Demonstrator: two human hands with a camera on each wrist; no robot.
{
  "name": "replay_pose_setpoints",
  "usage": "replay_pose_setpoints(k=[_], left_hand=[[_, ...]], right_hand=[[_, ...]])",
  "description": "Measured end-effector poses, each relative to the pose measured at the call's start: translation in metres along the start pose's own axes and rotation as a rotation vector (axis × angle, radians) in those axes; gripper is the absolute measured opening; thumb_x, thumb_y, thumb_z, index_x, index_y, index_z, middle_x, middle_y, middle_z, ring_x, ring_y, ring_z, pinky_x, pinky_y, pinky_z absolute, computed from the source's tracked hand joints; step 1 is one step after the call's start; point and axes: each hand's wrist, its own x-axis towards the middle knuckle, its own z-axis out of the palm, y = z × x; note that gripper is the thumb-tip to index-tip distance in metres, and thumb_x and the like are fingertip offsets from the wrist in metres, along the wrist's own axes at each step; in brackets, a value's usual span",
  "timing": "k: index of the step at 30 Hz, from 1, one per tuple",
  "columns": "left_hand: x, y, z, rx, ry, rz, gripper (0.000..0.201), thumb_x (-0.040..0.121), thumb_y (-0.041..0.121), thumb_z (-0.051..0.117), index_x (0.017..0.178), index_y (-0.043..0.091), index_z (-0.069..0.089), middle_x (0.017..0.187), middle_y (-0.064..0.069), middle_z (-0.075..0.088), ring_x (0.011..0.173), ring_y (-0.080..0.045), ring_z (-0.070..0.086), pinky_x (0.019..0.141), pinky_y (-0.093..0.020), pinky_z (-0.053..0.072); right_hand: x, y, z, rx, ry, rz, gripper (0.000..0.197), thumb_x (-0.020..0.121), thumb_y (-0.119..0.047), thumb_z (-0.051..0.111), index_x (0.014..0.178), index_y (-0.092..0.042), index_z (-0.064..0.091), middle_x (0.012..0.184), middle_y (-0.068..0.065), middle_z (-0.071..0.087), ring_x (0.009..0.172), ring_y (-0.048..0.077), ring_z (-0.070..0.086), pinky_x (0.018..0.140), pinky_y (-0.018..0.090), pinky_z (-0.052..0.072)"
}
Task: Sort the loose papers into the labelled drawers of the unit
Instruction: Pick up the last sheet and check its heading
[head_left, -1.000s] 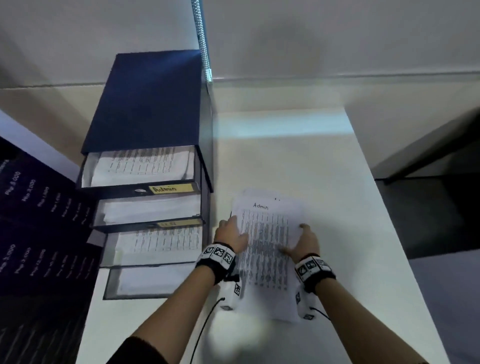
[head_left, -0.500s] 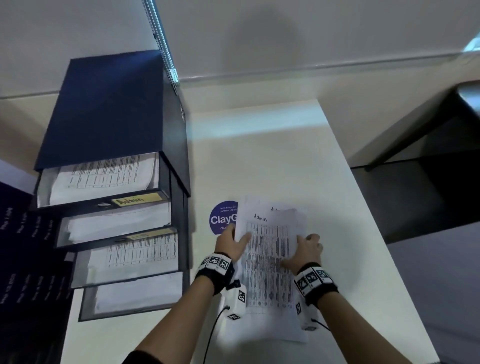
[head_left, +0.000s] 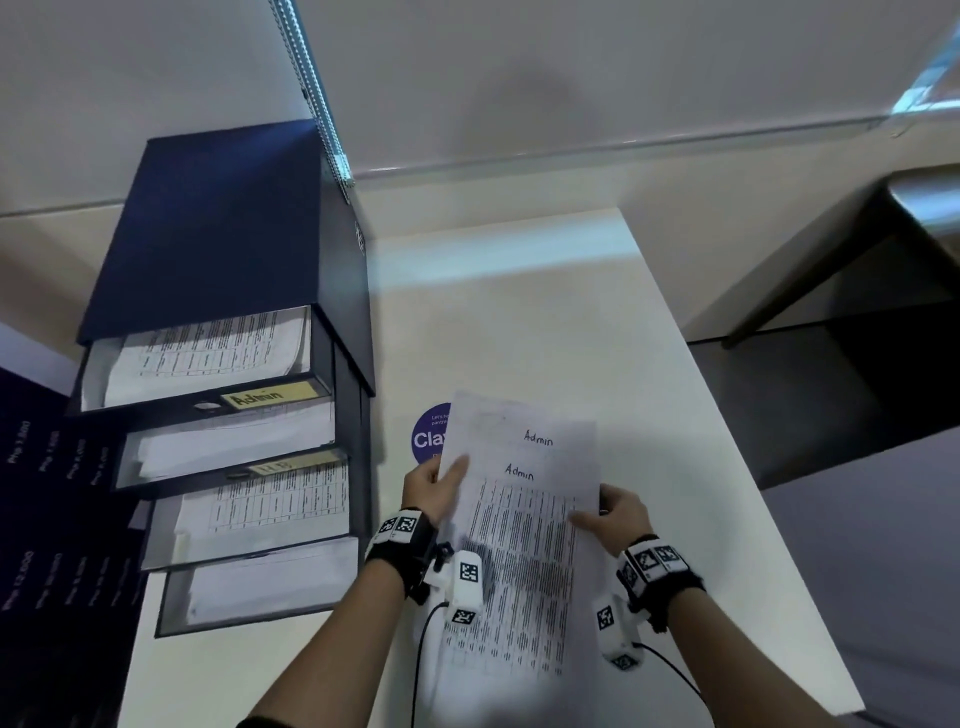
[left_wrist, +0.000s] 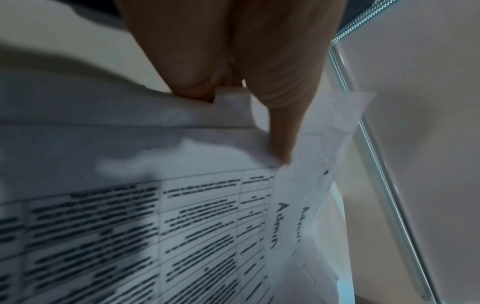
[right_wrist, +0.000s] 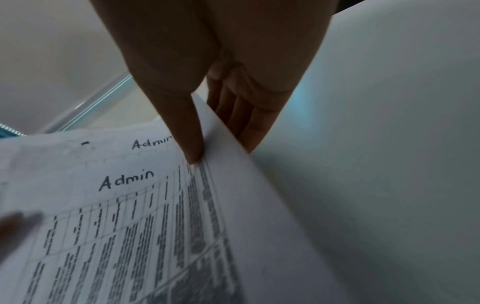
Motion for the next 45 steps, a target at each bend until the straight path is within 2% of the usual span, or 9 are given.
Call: replay_pose_setpoints(k=[4,9,15,22,29,34,37,42,45], left_hand=[[0.001,0.006,-0.008,-0.057,0.15,0.085,0.04,0.101,0.035,0.054,0.069,0.014,0.04,0.064,0.001,0.027,0.063,-0.016,0.029,0.058,-0.029,0.021],[-0.009,0.007,-0.009,-0.063,-0.105,-0.044,0.035,0.085,0.05,0.073,0.108,0.026,0.064,0.099,0.015,0.066,0.093,-0.005,0.061,0.09,-0.03,0.047],[-0.025,0.021,0.001,0.141,-0.036,0.143,0.02,0.085,0.018,0.079,0.1,0.015,0.067,0.097,0.0,0.073,0.097,-0.023,0.07,0.082,-0.03,0.054],[-0.045,0.12,-0.026,-0.08,-0.079,0.502,0.037,0.081,0.032,0.08,0.108,0.008,0.073,0.101,-0.005,0.077,0.087,-0.018,0.074,0.07,-0.025,0.059],[-0.042,0.12,-0.035,-0.114,-0.099,0.501,0.055,0.071,0.031,0.089,0.115,0.006,0.068,0.108,-0.003,0.076,0.102,-0.017,0.072,0.088,-0.03,0.057],[-0.034,0.107,-0.035,-0.001,-0.03,0.452,0.021,0.089,0.025,0.073,0.107,0.015,0.068,0.102,0.005,0.075,0.098,-0.011,0.071,0.09,-0.036,0.057],[-0.041,0.121,-0.036,0.003,-0.023,0.482,0.012,0.1,0.022,0.057,0.107,0.017,0.065,0.099,0.011,0.072,0.094,-0.005,0.069,0.083,-0.018,0.054],[-0.079,0.169,-0.073,-0.138,-0.029,0.55,0.021,0.105,0.028,0.045,0.119,0.027,0.062,0.119,0.006,0.069,0.113,-0.005,0.064,0.094,-0.021,0.049],[-0.098,0.19,-0.115,-0.213,0.018,0.583,0.026,0.103,0.027,0.049,0.129,0.022,0.054,0.123,0.007,0.066,0.11,-0.002,0.064,0.09,-0.018,0.052]], right_hand=[[-0.006,0.017,-0.006,-0.067,-0.005,-0.054,0.016,0.074,-0.022,0.084,0.084,-0.022,0.072,0.078,-0.001,0.071,0.081,0.019,0.069,0.071,0.028,0.055],[-0.011,0.02,-0.01,0.025,-0.036,-0.069,0.015,0.075,-0.026,0.083,0.085,-0.03,0.073,0.083,-0.006,0.075,0.082,0.015,0.071,0.078,0.035,0.06],[-0.01,-0.031,-0.017,0.194,0.047,-0.24,0.013,0.081,-0.031,0.078,0.092,-0.03,0.071,0.092,-0.005,0.075,0.087,0.014,0.071,0.082,0.042,0.06],[-0.031,-0.132,-0.062,0.542,0.102,-0.508,0.077,0.074,-0.012,0.083,0.135,-0.02,0.038,0.121,-0.005,0.061,0.106,0.004,0.064,0.077,0.017,0.055],[-0.028,-0.124,-0.046,0.37,0.105,-0.512,0.058,0.073,-0.037,0.084,0.122,-0.025,0.056,0.113,-0.008,0.07,0.106,0.009,0.065,0.094,0.037,0.054],[-0.023,-0.11,-0.034,0.216,0.129,-0.434,0.04,0.083,-0.031,0.076,0.117,-0.021,0.058,0.107,-0.009,0.066,0.103,0.014,0.063,0.097,0.035,0.049],[-0.026,-0.122,-0.037,0.166,0.143,-0.459,0.03,0.091,-0.031,0.067,0.116,-0.015,0.063,0.106,-0.003,0.067,0.106,0.021,0.065,0.092,0.034,0.052],[-0.06,-0.192,-0.046,0.116,0.106,-0.678,0.036,0.095,-0.035,0.058,0.125,-0.014,0.058,0.11,-0.004,0.067,0.098,0.01,0.065,0.087,0.029,0.052],[-0.089,-0.245,-0.038,0.162,0.081,-0.828,0.035,0.097,-0.032,0.057,0.128,-0.017,0.055,0.108,-0.013,0.065,0.094,-0.01,0.061,0.079,0.009,0.047]])
